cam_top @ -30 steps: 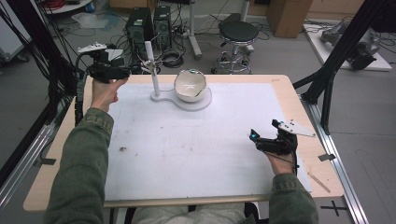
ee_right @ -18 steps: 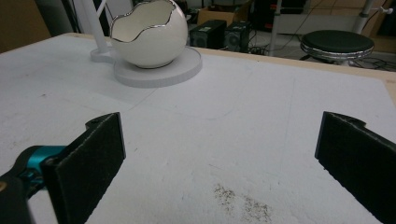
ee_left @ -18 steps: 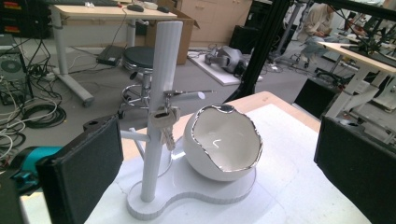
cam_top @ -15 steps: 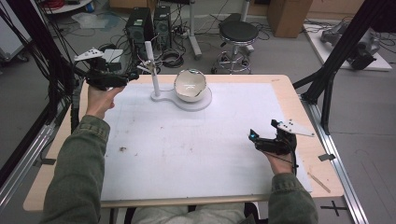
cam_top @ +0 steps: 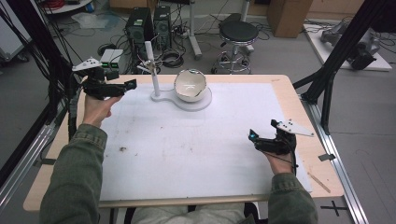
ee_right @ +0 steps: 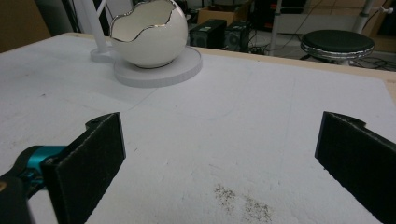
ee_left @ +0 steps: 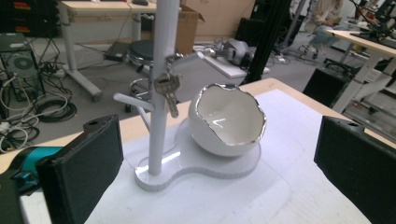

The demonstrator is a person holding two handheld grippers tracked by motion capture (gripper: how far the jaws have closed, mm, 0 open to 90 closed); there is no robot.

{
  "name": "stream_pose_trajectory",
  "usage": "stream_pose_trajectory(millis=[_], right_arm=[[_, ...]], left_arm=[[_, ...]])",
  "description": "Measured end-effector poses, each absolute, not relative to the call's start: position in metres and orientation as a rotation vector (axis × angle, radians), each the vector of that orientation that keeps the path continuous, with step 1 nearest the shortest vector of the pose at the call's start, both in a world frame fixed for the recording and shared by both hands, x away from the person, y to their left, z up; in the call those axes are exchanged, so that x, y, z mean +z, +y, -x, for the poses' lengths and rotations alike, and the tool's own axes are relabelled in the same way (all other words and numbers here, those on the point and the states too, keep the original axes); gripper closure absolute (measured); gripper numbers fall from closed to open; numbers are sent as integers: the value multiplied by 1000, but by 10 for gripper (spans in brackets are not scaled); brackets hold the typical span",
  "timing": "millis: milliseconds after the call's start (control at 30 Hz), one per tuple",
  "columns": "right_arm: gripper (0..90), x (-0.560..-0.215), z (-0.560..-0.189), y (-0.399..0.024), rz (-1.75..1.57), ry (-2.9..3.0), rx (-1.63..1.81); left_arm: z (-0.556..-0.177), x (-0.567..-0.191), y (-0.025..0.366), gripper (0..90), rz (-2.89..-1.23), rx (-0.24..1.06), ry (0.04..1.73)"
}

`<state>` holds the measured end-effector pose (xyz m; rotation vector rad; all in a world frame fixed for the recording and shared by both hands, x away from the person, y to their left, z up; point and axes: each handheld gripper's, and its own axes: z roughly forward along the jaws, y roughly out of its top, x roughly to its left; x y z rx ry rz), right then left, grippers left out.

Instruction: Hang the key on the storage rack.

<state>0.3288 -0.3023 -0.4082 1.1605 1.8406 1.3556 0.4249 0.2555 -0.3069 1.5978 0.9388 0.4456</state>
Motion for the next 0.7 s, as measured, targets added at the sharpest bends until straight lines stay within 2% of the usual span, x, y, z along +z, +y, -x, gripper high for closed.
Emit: stream_pose_trajectory(millis=[700], right_arm=[[6,-408,-330,-302,-1159,1844,1365]], left_arm=[[-400,-326,254,16,-1640,452,946]])
